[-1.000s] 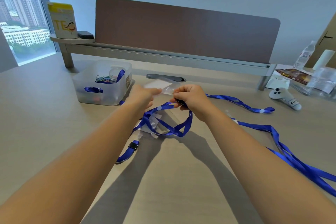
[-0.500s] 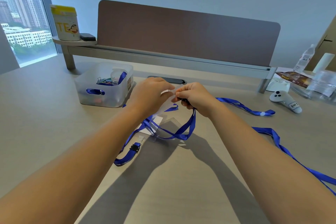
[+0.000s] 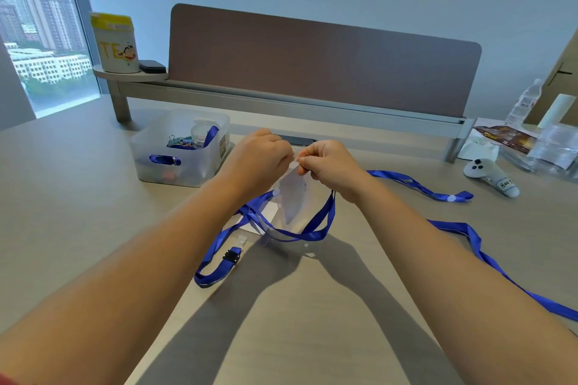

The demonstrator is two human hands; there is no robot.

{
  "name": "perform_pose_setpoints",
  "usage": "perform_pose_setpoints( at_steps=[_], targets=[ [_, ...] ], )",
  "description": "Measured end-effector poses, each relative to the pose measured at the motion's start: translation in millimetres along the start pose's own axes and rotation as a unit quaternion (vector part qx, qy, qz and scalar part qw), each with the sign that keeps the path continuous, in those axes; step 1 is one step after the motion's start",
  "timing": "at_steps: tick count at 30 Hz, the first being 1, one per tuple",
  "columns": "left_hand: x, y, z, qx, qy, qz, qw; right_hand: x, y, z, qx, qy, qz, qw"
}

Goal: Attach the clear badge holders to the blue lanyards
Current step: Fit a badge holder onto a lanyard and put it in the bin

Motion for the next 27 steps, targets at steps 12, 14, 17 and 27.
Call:
perform_pose_setpoints(
  at_steps=[12,14,17,27],
  targets=[
    [-5,1,7,0.023,0.116,-0.162,0.98,-10,4,-2,-0.041,0.01,0.025,0.999],
    [-9,2,5,0.059,0.161,-0.198,0.965,-13,3,0,-0.03,-0.01,0.015,0.999],
    [-18,4,1,0.124,0.23,-0.248,0.933,-13,3,5,0.001,-0.055,-0.002,0.998],
    [-10,12,5,0.096,0.472,-0.272,0.833,-17,1,-4,-0.065,-0.246,0.071,0.965]
  ],
)
Point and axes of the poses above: each hand's wrist, its own y-axis away from the middle knuckle, its own z-axis out of the palm, x = y × z, the point moved 3 cm from there along -y, towards the middle knuckle, and after that the axes turned 12 degrees about z, right-handed, at the moved point
